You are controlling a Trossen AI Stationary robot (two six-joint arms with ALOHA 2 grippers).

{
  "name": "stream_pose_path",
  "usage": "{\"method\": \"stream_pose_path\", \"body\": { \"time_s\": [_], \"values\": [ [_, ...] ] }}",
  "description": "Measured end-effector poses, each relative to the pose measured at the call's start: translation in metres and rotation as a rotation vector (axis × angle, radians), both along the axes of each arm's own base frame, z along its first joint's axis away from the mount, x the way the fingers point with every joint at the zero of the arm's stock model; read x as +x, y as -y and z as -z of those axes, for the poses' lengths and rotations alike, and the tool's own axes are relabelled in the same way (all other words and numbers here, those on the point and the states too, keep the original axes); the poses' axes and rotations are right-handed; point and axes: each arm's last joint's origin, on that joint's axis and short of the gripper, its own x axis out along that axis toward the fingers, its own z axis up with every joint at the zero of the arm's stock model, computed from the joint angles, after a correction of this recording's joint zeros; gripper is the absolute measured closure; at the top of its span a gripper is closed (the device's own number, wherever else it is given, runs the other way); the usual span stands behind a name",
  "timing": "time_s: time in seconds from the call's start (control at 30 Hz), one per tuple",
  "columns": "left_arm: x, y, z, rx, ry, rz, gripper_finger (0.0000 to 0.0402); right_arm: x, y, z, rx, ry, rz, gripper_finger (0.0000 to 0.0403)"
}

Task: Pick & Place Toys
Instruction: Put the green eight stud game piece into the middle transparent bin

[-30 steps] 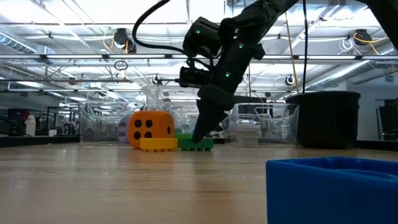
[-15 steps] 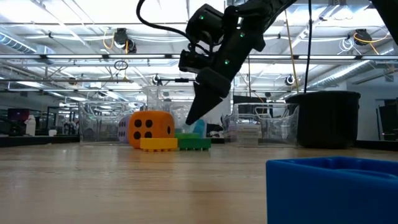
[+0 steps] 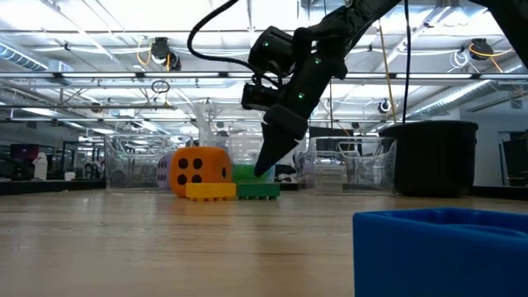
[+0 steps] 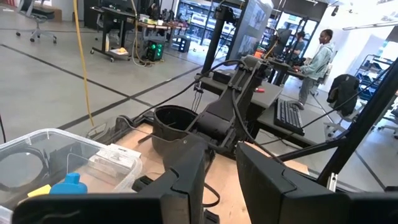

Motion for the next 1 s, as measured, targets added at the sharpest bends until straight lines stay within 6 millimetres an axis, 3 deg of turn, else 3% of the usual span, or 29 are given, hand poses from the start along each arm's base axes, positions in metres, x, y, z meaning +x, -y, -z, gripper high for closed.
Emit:
{"method": "stream_pose_path", "body": {
  "time_s": [1.0],
  "values": [
    [0.0,0.0,0.0,-0.007,0.001,-0.001,0.0305,0.001,-0.013,0.023,0.047,-0.084,-0.006,0.017]
  ]
}}
